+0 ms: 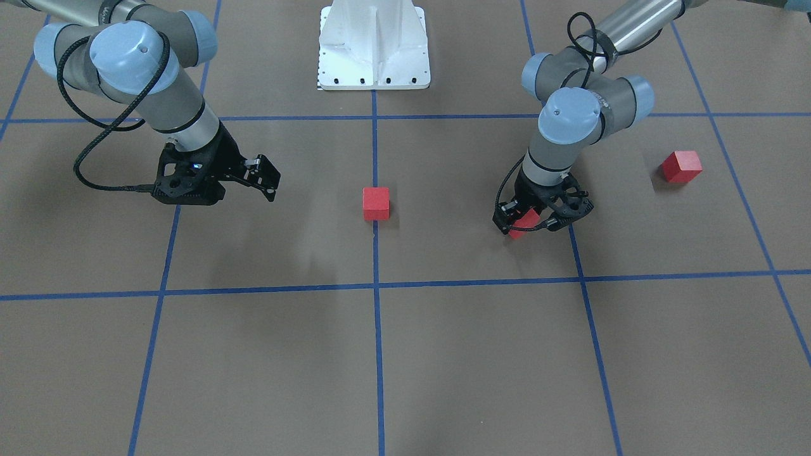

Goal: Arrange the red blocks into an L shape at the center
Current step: 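Close the left gripper on the left-middle red cube, then carry the red cube with the left gripper beside the center cube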

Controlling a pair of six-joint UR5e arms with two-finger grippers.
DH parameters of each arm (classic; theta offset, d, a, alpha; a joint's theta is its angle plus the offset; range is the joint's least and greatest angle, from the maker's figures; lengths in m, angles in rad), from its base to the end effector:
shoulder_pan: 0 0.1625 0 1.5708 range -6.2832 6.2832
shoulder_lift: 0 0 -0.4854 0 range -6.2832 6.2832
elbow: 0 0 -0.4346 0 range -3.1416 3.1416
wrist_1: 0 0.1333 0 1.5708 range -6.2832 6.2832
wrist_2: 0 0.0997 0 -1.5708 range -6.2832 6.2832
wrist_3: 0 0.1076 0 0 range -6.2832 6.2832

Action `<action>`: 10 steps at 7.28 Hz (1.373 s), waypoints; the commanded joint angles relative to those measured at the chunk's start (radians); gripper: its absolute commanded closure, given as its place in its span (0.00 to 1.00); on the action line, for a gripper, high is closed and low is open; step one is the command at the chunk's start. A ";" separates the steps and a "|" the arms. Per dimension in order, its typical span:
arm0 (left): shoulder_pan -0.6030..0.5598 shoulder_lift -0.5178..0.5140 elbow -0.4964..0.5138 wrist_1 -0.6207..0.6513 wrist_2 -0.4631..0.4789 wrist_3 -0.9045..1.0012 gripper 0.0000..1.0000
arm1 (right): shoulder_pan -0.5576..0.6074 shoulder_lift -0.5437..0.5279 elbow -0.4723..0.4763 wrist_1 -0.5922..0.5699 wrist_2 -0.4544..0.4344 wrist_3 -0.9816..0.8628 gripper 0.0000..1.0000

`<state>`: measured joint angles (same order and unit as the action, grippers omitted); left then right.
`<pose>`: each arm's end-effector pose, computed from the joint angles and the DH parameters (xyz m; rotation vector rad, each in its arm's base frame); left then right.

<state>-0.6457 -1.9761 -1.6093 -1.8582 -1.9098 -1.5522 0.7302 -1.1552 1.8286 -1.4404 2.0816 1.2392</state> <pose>0.5211 -0.5147 0.4309 -0.0706 0.7973 -0.4698 -0.4472 -0.5087 0.3289 -0.0184 -0.9215 0.1648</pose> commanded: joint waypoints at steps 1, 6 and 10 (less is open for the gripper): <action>-0.003 -0.007 -0.007 0.001 0.000 0.000 1.00 | 0.000 0.000 0.000 0.000 0.000 0.000 0.00; -0.020 -0.414 0.243 0.160 -0.009 0.280 1.00 | 0.026 -0.003 0.009 0.000 0.018 -0.003 0.00; 0.017 -0.587 0.433 0.154 -0.009 0.420 1.00 | 0.035 -0.009 0.011 0.000 0.021 -0.004 0.00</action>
<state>-0.6501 -2.5354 -1.1963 -1.7056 -1.9178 -1.1445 0.7627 -1.1636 1.8385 -1.4404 2.1023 1.2350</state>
